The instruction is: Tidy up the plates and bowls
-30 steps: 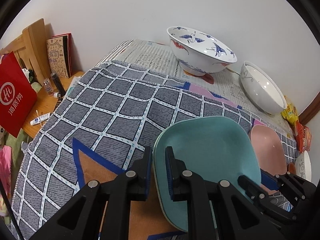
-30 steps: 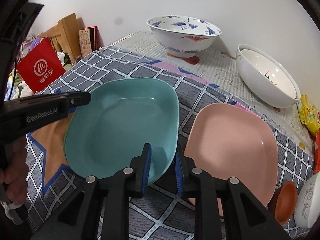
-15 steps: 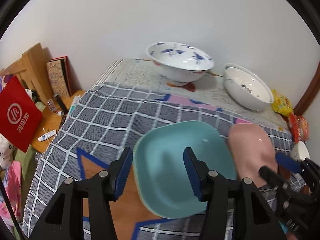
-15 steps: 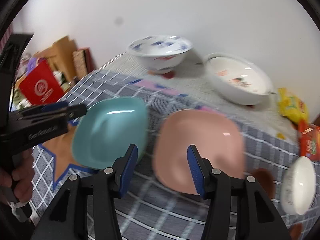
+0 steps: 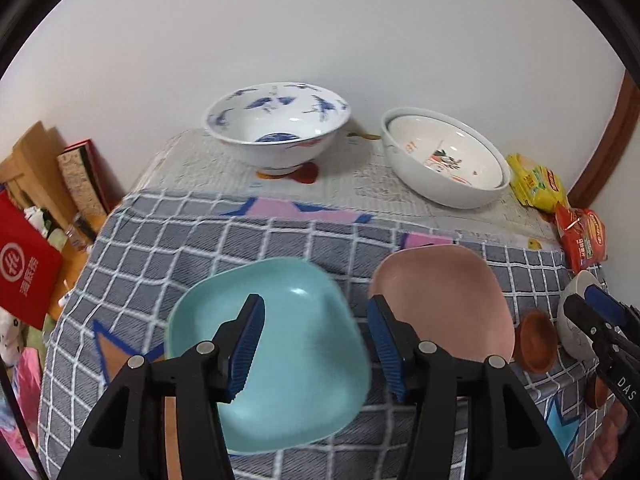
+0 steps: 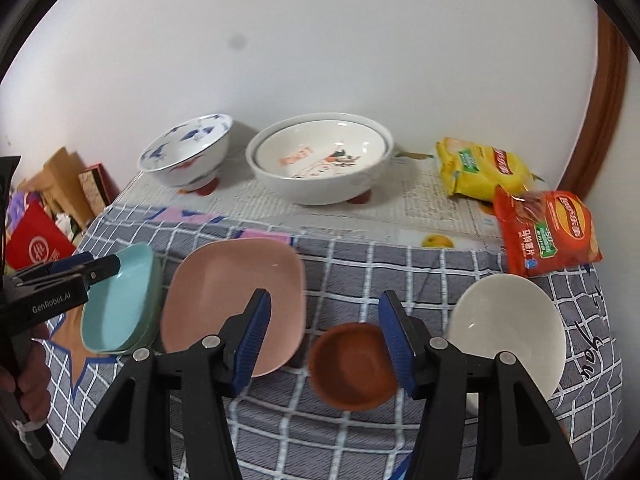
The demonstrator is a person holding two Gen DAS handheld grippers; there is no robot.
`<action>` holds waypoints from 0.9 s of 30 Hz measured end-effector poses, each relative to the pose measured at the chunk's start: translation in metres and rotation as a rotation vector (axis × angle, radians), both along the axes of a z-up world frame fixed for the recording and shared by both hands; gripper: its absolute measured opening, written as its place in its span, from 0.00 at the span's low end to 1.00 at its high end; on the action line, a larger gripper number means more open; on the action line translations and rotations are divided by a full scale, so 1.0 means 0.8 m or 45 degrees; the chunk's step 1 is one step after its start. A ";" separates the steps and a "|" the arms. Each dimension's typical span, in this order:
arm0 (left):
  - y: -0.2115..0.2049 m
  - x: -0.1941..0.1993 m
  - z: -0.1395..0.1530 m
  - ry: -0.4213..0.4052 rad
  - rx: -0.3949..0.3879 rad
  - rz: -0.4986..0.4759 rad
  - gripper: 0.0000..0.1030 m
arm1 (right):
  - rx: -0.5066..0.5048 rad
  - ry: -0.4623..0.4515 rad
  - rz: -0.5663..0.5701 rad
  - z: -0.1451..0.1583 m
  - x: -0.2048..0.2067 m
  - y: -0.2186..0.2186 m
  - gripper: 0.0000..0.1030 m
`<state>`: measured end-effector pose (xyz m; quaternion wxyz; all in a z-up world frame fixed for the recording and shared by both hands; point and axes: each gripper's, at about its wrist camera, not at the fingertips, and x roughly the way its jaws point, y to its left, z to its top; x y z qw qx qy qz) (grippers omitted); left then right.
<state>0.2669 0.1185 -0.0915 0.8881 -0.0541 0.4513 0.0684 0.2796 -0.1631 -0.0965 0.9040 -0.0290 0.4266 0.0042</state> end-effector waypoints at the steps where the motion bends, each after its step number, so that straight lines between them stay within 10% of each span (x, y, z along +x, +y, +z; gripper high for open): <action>1: -0.009 0.007 -0.001 -0.003 0.004 -0.030 0.50 | 0.006 0.007 -0.006 -0.002 0.003 -0.004 0.54; 18: -0.057 0.083 -0.052 0.114 0.026 -0.143 0.55 | -0.028 0.137 0.195 -0.071 0.060 0.029 0.49; 27: -0.059 0.102 -0.072 0.167 0.036 -0.164 0.38 | -0.026 0.184 0.205 -0.093 0.079 0.027 0.36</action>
